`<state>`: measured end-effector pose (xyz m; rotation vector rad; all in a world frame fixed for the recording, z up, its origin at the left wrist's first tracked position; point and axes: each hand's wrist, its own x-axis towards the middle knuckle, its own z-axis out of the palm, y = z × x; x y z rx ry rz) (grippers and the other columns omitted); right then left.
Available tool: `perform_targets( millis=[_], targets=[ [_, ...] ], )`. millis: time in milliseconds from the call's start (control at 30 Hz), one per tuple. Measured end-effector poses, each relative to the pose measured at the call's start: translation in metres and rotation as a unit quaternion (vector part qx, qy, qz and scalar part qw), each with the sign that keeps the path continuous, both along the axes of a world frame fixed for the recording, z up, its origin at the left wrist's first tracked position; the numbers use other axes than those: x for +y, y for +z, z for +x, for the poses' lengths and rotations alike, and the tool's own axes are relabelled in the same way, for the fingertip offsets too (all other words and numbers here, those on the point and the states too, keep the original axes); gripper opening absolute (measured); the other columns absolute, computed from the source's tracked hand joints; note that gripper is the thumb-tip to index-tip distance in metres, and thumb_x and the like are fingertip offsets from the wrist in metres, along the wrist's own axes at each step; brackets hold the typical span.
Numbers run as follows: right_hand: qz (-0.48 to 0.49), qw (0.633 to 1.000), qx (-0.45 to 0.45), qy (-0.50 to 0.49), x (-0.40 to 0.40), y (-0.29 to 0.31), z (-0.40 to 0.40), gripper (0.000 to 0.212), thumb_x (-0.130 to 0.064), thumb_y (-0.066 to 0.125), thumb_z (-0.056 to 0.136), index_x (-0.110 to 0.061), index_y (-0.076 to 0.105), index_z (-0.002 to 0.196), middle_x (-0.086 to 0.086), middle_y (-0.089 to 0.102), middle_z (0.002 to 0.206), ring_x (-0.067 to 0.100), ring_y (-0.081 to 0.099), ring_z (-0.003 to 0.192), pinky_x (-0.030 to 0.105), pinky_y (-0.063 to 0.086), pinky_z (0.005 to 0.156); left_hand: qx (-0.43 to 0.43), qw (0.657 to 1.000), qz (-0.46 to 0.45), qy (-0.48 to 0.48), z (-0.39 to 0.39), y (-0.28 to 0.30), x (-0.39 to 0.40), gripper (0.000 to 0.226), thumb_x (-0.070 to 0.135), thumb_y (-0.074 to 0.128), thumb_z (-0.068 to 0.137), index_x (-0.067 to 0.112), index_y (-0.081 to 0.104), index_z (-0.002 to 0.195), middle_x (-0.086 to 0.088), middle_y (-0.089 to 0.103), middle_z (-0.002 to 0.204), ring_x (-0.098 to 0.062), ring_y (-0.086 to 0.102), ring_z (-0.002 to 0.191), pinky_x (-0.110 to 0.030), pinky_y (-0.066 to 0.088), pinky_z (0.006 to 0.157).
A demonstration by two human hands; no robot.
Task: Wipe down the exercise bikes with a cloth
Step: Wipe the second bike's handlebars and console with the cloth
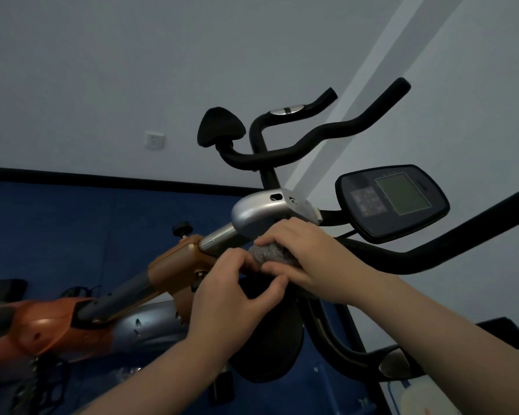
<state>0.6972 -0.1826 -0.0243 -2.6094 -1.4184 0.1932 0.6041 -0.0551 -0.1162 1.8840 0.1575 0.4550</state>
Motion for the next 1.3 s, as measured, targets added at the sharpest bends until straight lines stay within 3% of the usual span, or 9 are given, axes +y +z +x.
perform_targets(
  millis=[167, 367, 533, 667, 800, 1067, 1200, 1300],
  targets=[
    [0.015, 0.999, -0.033, 0.017, -0.014, -0.014, -0.008, 0.040, -0.028, 0.052, 0.089, -0.019, 0.059, 0.127, 0.002, 0.055, 0.124, 0.016, 0.049, 0.115, 0.038, 0.042, 0.096, 0.037, 0.998, -0.053, 0.005, 0.001, -0.003, 0.000, 0.044, 0.071, 0.062, 0.063, 0.039, 0.042, 0.086, 0.022, 0.057, 0.089, 0.000, 0.058, 0.075, -0.023, 0.049, 0.057],
    [0.022, 0.984, -0.169, 0.040, -0.013, -0.014, -0.010, 0.030, -0.023, 0.049, 0.090, -0.011, 0.067, 0.111, 0.010, 0.062, 0.102, 0.024, 0.057, 0.088, 0.039, 0.049, 0.073, 0.046, 0.999, -0.010, -0.012, 0.000, 0.002, 0.003, 0.033, 0.070, 0.050, 0.073, 0.045, 0.046, 0.093, 0.023, 0.060, 0.089, 0.005, 0.059, 0.082, -0.028, 0.052, 0.063],
    [0.048, 0.973, -0.220, -0.059, -0.020, -0.015, -0.012, 0.023, -0.025, 0.055, 0.091, -0.010, 0.069, 0.102, 0.006, 0.060, 0.089, 0.021, 0.054, 0.079, 0.035, 0.045, 0.066, 0.021, 0.995, 0.086, -0.049, 0.003, 0.023, 0.000, 0.027, 0.057, 0.045, 0.079, 0.053, 0.042, 0.106, 0.028, 0.056, 0.094, 0.013, 0.052, 0.094, -0.010, 0.038, 0.061],
    [0.067, 0.960, -0.235, -0.138, -0.027, -0.012, -0.016, 0.023, -0.025, 0.053, 0.091, -0.012, 0.070, 0.098, 0.004, 0.055, 0.083, 0.019, 0.050, 0.076, 0.033, 0.041, 0.063, 0.023, 0.987, 0.134, -0.086, 0.019, 0.042, -0.005, 0.028, 0.049, 0.046, 0.082, 0.046, 0.042, 0.110, 0.022, 0.057, 0.098, 0.005, 0.053, 0.091, -0.016, 0.046, 0.067],
    [0.067, 0.934, -0.273, -0.220, -0.040, -0.006, -0.016, 0.020, -0.024, 0.055, 0.090, -0.010, 0.069, 0.091, 0.004, 0.052, 0.079, 0.020, 0.048, 0.072, 0.029, 0.033, 0.063, 0.050, 0.982, 0.157, -0.095, 0.041, 0.057, -0.013, 0.014, 0.034, 0.044, 0.092, 0.035, 0.052, 0.103, 0.015, 0.057, 0.092, -0.004, 0.053, 0.086, -0.036, 0.052, 0.074],
    [0.098, 0.877, -0.290, -0.369, -0.066, 0.002, -0.022, 0.013, -0.014, 0.068, 0.085, -0.002, 0.070, 0.089, 0.009, 0.051, 0.076, 0.023, 0.048, 0.072, 0.038, 0.043, 0.062, 0.034, 0.968, 0.223, -0.110, 0.040, 0.048, -0.009, 0.029, 0.031, 0.036, 0.093, 0.036, 0.057, 0.111, 0.018, 0.056, 0.101, -0.003, 0.049, 0.095, -0.029, 0.048, 0.077],
    [0.178, 0.838, -0.308, -0.414, -0.060, 0.006, -0.026, 0.016, -0.015, 0.066, 0.086, -0.003, 0.070, 0.095, 0.006, 0.051, 0.080, 0.017, 0.043, 0.077, 0.031, 0.036, 0.067, 0.046, 0.975, 0.181, -0.124, 0.043, 0.046, -0.007, 0.027, 0.031, 0.037, 0.092, 0.042, 0.058, 0.105, 0.020, 0.057, 0.094, -0.001, 0.052, 0.089, -0.030, 0.049, 0.072],
    [0.191, 0.868, -0.270, -0.370, -0.030, -0.001, -0.029, 0.024, -0.021, 0.069, 0.083, -0.008, 0.069, 0.103, 0.009, 0.055, 0.090, 0.022, 0.048, 0.084, 0.032, 0.039, 0.073, 0.076, 0.983, 0.106, -0.130, 0.045, 0.047, -0.004, 0.025, 0.026, 0.045, 0.093, 0.046, 0.059, 0.095, 0.021, 0.063, 0.089, 0.005, 0.057, 0.083, -0.021, 0.046, 0.067]
  ],
)
